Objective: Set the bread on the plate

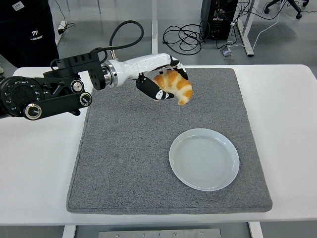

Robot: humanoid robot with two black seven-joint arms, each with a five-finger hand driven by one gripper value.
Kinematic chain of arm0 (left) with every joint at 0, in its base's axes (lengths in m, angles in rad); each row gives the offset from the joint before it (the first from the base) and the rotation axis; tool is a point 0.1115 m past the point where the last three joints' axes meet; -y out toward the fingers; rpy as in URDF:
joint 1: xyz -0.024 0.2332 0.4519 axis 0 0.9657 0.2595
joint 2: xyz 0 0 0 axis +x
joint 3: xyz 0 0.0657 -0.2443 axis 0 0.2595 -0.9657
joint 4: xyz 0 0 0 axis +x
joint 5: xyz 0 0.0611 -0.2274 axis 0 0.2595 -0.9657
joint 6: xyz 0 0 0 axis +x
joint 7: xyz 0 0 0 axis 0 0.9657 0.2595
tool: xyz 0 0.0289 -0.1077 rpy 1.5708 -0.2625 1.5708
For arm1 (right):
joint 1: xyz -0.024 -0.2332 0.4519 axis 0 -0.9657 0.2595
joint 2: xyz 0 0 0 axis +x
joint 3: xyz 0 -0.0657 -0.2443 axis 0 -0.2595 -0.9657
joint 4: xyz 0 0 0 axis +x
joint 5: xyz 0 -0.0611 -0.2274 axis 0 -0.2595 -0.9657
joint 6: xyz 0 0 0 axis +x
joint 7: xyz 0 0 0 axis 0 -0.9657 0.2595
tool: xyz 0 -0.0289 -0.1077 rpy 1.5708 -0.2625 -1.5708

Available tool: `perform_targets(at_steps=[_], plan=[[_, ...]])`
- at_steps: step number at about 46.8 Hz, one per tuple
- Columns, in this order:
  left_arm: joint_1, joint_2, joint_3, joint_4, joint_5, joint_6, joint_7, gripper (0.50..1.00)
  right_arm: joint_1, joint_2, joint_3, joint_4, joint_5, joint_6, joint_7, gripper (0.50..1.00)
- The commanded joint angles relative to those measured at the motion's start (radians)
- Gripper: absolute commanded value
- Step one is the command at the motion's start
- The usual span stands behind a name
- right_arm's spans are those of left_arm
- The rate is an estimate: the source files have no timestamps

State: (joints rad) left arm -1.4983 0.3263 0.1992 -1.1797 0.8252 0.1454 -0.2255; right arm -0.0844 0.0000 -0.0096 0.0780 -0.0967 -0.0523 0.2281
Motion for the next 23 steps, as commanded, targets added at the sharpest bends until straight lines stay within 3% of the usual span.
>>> perform_targets(at_steps=[1, 23], plan=[[-0.007, -0.036, 0.000, 0.000, -0.001, 0.003, 0.001, 0.500, 0.000, 0.000, 0.000, -0.001, 0.000, 0.000, 0.000, 1.000], [-0.016, -0.243, 0.008, 0.002, -0.001, 0.019, 0.035, 0.500, 0.000, 0.000, -0.001, 0.000, 0.000, 0.000, 0.000, 1.000]])
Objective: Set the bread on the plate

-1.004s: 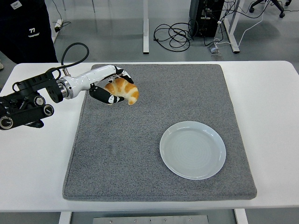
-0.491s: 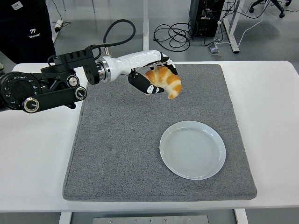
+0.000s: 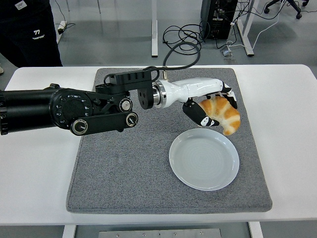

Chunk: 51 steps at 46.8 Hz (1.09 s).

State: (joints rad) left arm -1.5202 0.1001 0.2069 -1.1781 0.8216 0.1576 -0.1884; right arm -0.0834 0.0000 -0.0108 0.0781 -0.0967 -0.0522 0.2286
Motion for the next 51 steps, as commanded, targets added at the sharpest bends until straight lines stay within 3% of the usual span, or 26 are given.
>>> perform_targets(at_steps=[1, 31, 51], plan=[[0.009, -0.022, 0.002, 0.000, 0.005, 0.010, -0.002, 0.500, 0.001, 0.000, 0.000, 0.000, 0.000, 0.000, 0.000, 1.000], [0.265, -0.036, 0.005, 0.021, 0.277, 0.169, -0.031, 0.500, 0.001, 0.000, 0.000, 0.000, 0.000, 0.000, 0.000, 1.000], [0.331, -0.040, 0.005, 0.094, 0.292, 0.212, -0.092, 0.500, 0.001, 0.000, 0.000, 0.000, 0.000, 0.000, 0.000, 1.000]])
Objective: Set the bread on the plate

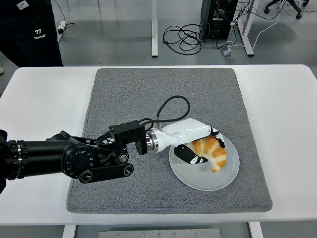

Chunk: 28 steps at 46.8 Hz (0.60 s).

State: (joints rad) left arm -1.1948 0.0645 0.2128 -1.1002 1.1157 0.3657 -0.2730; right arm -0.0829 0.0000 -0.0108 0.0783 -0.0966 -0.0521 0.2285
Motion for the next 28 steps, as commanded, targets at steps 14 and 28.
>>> perform_targets(at_steps=[14, 28], plan=[[0.060, -0.037, -0.003, 0.079, -0.002, 0.007, -0.034, 0.500, 0.000, 0.000, 0.000, 0.000, 0.000, 0.000, 0.000, 1.000], [0.072, -0.043, -0.012, 0.092, -0.017, 0.009, -0.037, 0.500, 0.000, 0.000, 0.000, 0.000, 0.000, 0.000, 0.000, 1.000]])
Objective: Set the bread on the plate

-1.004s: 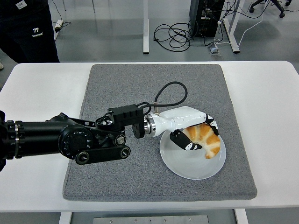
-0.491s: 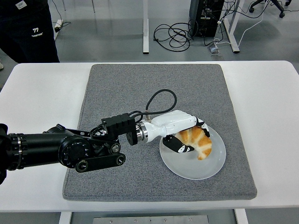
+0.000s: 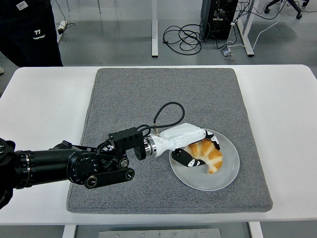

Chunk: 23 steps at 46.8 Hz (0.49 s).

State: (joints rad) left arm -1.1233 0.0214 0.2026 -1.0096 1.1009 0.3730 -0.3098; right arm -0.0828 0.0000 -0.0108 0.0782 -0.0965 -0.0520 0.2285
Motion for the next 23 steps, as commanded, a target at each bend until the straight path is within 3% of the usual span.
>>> perform_targets(at_steps=[1, 4, 23], plan=[[0.000, 0.000, -0.002, 0.002, -0.003, 0.001, 0.000, 0.500, 0.000, 0.000, 0.000, 0.000, 0.000, 0.000, 0.000, 1.000], [0.003, -0.005, -0.003, 0.002, -0.004, 0.001, 0.000, 0.510, 0.000, 0.000, 0.000, 0.000, 0.000, 0.000, 0.000, 1.000], [0.019, -0.008, -0.003, 0.002, -0.004, 0.026, 0.001, 0.723, 0.002, 0.000, 0.000, 0.000, 0.000, 0.000, 0.000, 1.000]])
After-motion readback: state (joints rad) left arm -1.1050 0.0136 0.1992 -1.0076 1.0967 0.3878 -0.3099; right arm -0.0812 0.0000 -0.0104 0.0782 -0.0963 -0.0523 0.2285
